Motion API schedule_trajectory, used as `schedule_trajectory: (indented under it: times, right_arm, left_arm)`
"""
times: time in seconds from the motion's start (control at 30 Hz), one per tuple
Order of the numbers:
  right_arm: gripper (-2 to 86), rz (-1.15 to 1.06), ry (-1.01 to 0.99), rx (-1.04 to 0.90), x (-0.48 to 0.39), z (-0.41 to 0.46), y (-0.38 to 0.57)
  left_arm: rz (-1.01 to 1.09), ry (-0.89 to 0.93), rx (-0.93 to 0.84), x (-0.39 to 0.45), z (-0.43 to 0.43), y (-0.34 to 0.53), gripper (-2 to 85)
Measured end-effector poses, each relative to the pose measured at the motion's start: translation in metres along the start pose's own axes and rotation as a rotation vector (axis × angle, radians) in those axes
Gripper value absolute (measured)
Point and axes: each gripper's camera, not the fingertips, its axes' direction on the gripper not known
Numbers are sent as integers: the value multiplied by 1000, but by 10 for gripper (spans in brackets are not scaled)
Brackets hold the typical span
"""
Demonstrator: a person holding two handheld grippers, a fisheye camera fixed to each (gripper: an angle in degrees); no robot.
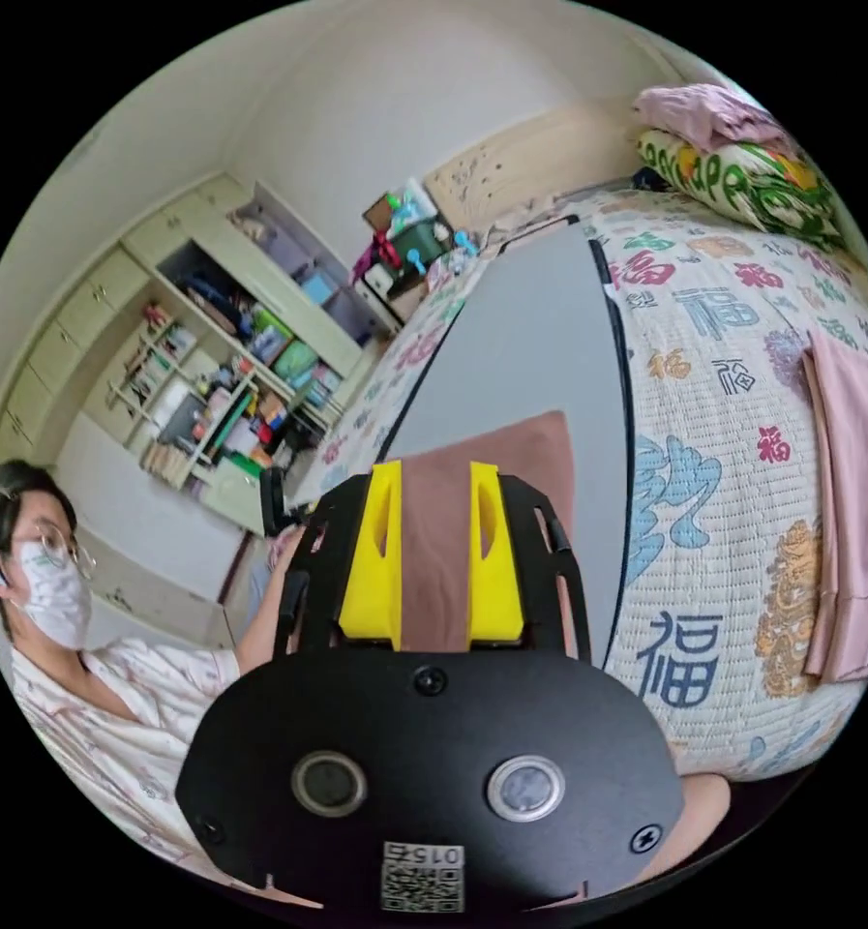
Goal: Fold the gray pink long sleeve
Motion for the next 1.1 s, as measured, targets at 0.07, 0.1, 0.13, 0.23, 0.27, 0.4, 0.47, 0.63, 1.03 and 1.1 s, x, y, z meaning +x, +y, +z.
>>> schedule_trajectory:
  times: [0.07,0.1,0.13,0.23,0.27,0.4,0.47,0.63,1.03,1.1]
  right_arm:
    - [115,100,12,33,16,-4,-8]
    - [117,122,37,19,19,-2,-10]
    - [123,150,107,-13,21,3,-13]
    - [142,134,243,-67,2,16,-16]
    - [150,119,255,-86,-8,21,-18]
    - [163,122,189,-130,-30,33,-21]
    - [165,137,140,-142,-44,34,-21]
    - [159,154,105,-223,-76,41,-9]
    - [65,126,-13,-171,-191,2,84]
    - [64,78,-70,-117,-220,-22,105]
  left_arm:
    - [21,-11,-17,-1,2,-6,204]
    - [17,-10,-20,-3,2,-7,204]
    - [5,-3,-32,-10,3,-10,204]
    - [-24,19,-21,-27,-1,-17,199]
    - [-34,28,-11,-34,-4,-19,195]
    - [-24,24,-11,-45,-8,-33,187]
    - [9,1,-24,-45,-9,-44,185]
    - [46,-12,-27,-48,-16,-60,180]
    - [262,-94,0,3,-71,-72,64]
    - [320,-147,29,32,-95,-67,59]
